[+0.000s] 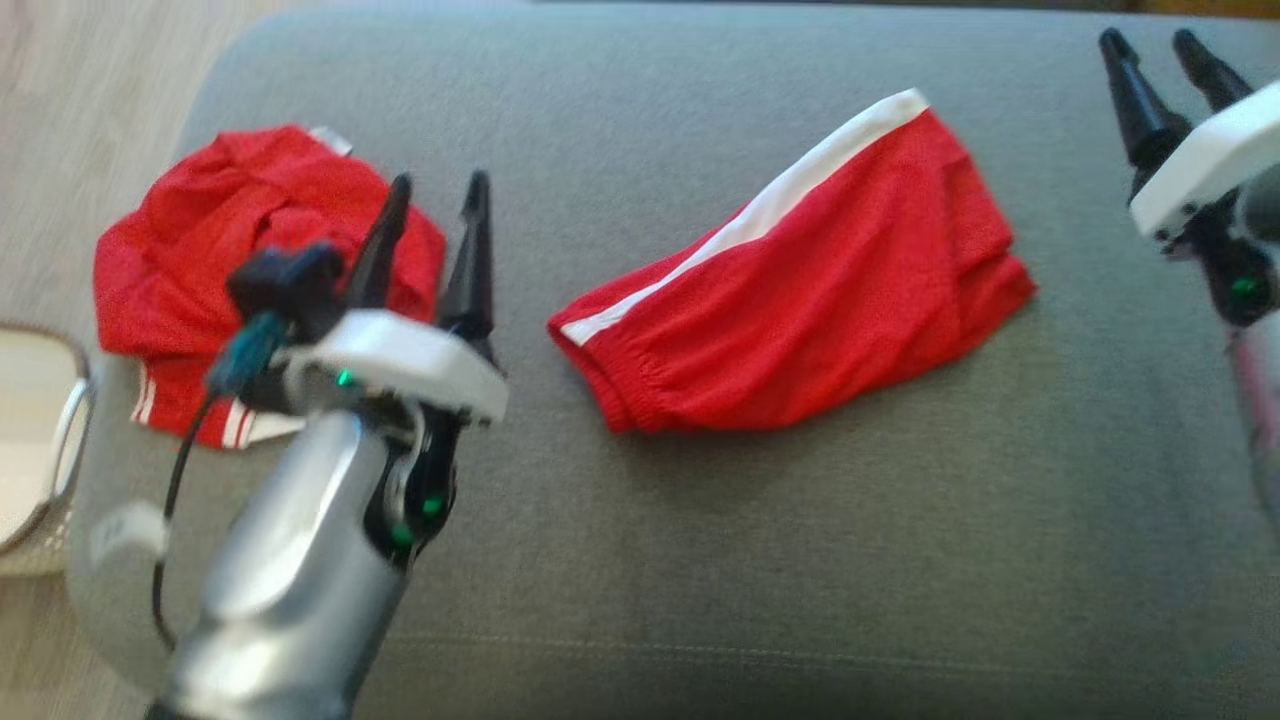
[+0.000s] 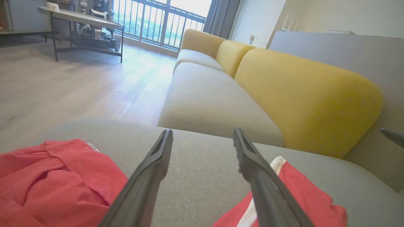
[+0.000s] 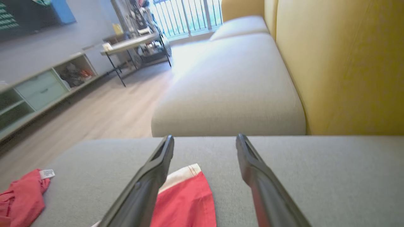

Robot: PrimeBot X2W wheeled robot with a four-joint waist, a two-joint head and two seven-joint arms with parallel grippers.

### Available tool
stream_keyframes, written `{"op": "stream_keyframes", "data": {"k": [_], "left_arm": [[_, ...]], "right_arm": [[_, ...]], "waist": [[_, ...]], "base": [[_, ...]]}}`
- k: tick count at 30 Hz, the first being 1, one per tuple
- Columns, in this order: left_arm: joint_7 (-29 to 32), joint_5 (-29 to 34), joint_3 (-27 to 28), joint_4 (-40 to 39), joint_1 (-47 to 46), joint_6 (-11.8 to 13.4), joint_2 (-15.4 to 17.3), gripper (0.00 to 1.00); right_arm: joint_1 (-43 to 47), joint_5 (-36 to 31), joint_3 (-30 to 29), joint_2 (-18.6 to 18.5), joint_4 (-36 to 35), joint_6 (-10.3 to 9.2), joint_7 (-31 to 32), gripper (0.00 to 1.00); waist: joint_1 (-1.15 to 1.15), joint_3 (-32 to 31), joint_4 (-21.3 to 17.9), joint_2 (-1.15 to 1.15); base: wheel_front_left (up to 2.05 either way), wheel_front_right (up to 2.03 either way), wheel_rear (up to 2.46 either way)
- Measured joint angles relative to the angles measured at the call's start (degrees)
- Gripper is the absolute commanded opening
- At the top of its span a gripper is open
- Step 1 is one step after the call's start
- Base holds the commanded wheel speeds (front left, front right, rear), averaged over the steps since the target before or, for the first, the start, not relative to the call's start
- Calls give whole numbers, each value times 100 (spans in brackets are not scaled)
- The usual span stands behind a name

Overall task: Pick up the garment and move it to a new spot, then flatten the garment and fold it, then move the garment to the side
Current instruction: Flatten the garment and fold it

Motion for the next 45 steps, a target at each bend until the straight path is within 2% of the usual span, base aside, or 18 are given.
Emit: {"op": "stream_keyframes", "data": {"k": [5, 10, 13, 14, 20, 27, 33, 35, 39, 45], "left_arm": [[-12, 858, 801, -921, 1101, 151, -73, 100], [-23, 1519, 1466, -1507, 1767, 58, -304, 100], [-22, 1902, 1644, -1608, 2167, -101, -407, 100], [-22, 1902, 1644, -1608, 2167, -101, -407, 100], [-22, 2382, 1756, -1601, 3054, -312, -571, 100], [-22, 2549, 1809, -1570, 3228, -483, -658, 100], [-22, 2607, 1772, -1500, 3026, -581, -676, 100], [-22, 2605, 1677, -1473, 2894, -581, -684, 100], [-22, 2585, 1545, -1404, 2878, -569, -688, 100], [-22, 2541, 1417, -1355, 2850, -554, -691, 100]], "right_arm": [[915, 85, -23, 66, -1091, 0, -603, 100], [1992, -248, -222, 201, -1960, 0, -1023, 100], [2627, -414, -482, 470, -2407, 0, -1180, 100], [2627, -414, -482, 470, -2407, 0, -1180, 100], [3747, -888, -869, 1088, -2889, 0, -1220, 100], [4074, -1028, -1061, 1417, -3163, 0, -921, 100], [3741, -527, -1107, 1583, -2916, 0, -282, 100], [3375, -232, -1201, 1610, -2487, 0, 97, 100], [2919, -112, -1327, 1613, -1794, -1, 474, 100], [2380, -205, -1482, 1612, -910, -1, 621, 100]], "waist": [[0, -297, -304, 0], [0, -522, -566, 0], [0, -640, -673, 0], [0, -640, -673, 0], [0, -799, -818, 0], [0, -745, -724, 0], [1, -598, -518, 0], [1, -515, -362, 0], [1, -400, -135, 0], [2, -238, 201, 0]], "base": [[0, 0, 0], [0, 0, 0], [0, 0, 0], [0, 0, 0], [0, 0, 0], [0, 0, 0], [0, 0, 0], [0, 0, 0], [0, 0, 0], [0, 0, 0]]}}
